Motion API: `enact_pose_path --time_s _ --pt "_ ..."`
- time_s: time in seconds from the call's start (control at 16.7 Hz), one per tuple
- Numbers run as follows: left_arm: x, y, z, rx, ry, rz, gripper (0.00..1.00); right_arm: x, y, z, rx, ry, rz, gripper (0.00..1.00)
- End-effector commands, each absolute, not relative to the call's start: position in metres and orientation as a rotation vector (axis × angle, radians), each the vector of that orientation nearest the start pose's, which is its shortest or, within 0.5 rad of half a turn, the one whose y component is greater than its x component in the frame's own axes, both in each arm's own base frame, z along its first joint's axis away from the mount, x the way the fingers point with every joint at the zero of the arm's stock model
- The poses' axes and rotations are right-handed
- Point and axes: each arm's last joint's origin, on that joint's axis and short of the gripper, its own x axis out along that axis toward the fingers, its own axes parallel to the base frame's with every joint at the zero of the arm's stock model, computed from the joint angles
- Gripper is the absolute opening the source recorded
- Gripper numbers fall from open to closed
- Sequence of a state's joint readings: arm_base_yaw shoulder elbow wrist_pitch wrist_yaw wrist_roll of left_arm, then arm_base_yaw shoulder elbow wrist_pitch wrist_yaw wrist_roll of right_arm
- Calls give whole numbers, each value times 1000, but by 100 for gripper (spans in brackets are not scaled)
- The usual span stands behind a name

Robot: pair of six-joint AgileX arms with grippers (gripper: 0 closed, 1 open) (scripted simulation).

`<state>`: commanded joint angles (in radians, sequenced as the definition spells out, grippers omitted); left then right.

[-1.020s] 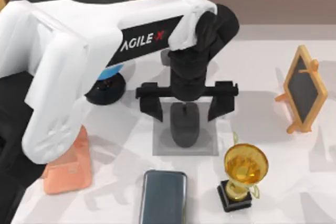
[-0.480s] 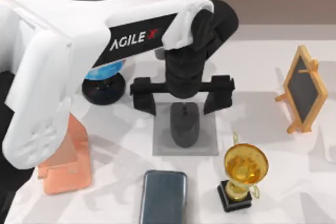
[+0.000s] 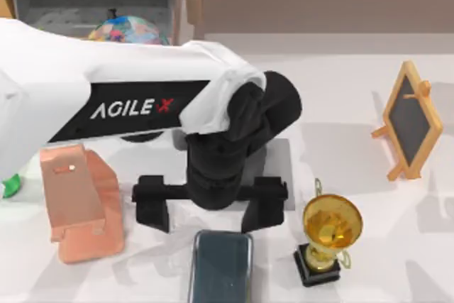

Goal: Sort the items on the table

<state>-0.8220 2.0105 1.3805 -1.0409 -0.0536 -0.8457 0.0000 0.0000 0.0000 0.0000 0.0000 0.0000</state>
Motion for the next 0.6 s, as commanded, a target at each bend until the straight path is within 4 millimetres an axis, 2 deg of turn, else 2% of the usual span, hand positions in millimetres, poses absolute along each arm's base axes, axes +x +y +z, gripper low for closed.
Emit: enact_pose_path --time_s 0.12,0.3,0.48,0.6 --pt "222 -253 145 92 1629 97 100 106 -1 160 0 0 0 100" --pt "189 -254 157 106 1601 22 100 106 -1 160 0 0 0 100" --pt "175 -261 175 73 1546 -58 100 106 -1 160 0 0 0 100" --pt "174 -261 176 69 1541 -64 100 106 -1 160 0 0 0 100"
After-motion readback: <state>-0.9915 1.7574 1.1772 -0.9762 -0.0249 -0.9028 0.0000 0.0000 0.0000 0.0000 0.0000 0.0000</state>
